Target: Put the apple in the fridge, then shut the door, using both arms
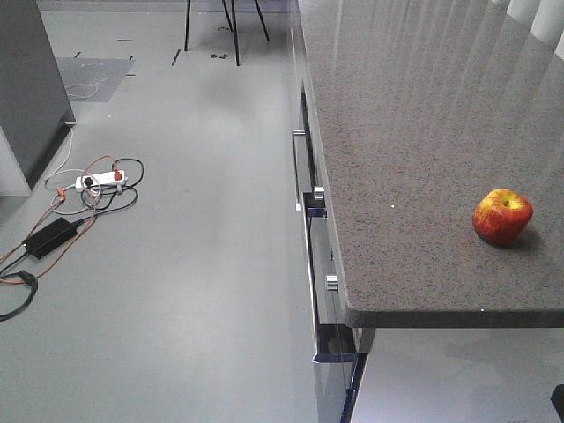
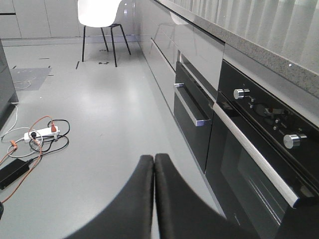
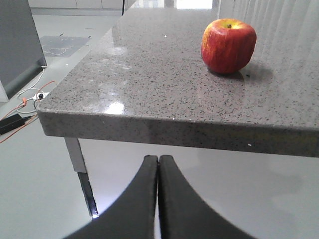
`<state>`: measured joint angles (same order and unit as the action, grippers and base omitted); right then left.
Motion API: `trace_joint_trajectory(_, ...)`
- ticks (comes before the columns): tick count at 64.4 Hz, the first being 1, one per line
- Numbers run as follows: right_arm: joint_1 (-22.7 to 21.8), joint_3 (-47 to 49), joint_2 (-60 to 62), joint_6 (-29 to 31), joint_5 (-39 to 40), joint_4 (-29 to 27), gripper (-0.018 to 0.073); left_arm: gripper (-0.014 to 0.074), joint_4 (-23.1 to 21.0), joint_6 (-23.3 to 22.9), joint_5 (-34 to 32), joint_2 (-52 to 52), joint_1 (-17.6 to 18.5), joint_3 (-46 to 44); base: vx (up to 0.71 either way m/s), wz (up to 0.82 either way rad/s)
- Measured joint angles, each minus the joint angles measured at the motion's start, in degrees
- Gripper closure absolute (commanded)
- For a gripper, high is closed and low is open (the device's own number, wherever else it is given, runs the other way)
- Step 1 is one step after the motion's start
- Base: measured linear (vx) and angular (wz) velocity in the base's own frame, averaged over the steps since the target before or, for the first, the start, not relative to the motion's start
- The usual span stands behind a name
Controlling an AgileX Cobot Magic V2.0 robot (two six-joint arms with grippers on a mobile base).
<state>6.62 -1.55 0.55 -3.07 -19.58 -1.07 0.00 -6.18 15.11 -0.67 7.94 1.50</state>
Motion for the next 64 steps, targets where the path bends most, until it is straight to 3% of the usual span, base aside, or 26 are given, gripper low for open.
trace_joint_trajectory(20, 0.0, 0.0, 0.0, 0.0, 1.25, 0.0, 0.0568, 0.0602, 0.0, 0.0, 0.0, 0.0, 0.0, 0.0, 0.0, 0.0)
trace_joint_trajectory(38, 0.0, 0.61, 0.0, -0.05, 10.2, -0.85, 0.0568, 0.0602, 0.0, 0.0, 0.0, 0.0, 0.0, 0.0, 0.0, 0.0)
trace_joint_trajectory(52, 0.0, 11.15, -7.37, 0.07, 11.84, 0.29, 0.0568, 0.0602, 0.0, 0.0, 0.0, 0.0, 0.0, 0.0, 0.0, 0.0)
trace_joint_trajectory(64, 0.0, 22.35, -21.47, 0.62, 7.56, 4.68, 0.0568, 0.0602, 0.0, 0.0, 0.0, 0.0, 0.0, 0.0, 0.0, 0.0)
